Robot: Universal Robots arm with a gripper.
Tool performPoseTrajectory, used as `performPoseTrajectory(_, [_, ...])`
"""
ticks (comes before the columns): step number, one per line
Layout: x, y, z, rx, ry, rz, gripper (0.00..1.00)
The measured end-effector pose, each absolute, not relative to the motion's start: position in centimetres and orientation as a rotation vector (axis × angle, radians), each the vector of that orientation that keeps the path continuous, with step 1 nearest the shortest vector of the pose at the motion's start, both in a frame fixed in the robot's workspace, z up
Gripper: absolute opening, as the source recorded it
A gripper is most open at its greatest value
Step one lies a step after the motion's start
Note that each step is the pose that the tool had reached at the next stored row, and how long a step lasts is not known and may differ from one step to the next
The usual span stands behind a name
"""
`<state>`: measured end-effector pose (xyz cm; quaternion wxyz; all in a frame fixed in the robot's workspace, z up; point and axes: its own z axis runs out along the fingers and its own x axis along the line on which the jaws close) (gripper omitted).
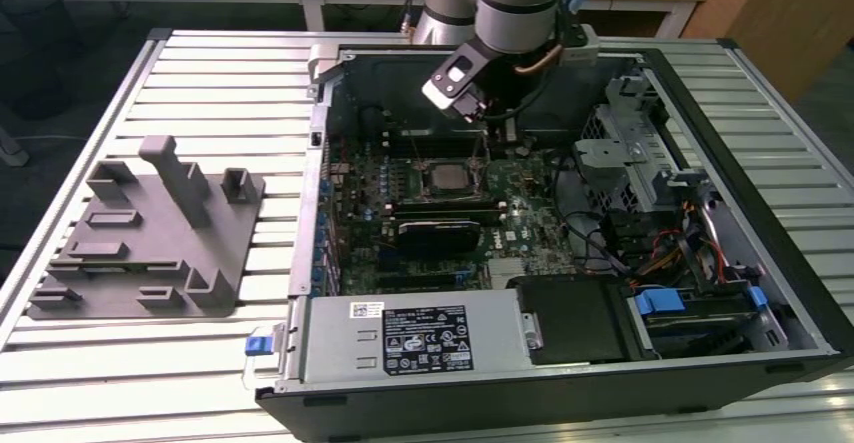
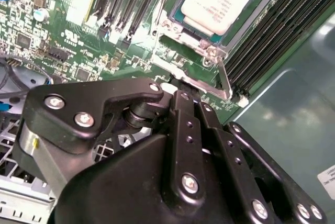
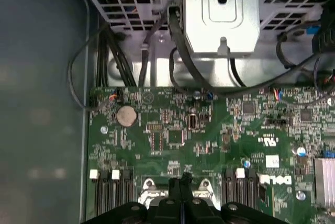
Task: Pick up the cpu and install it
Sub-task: 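Close the cpu cover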
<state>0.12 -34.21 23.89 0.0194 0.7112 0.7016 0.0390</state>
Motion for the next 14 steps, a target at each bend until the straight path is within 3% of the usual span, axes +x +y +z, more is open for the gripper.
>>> performPoseTrajectory(9, [-0.01,-34.21,23.88,2.209,2.179,0.117,0.11])
performPoseTrajectory(14, [0.06,-34.21,23.83,2.245,2.213,0.041,0.11])
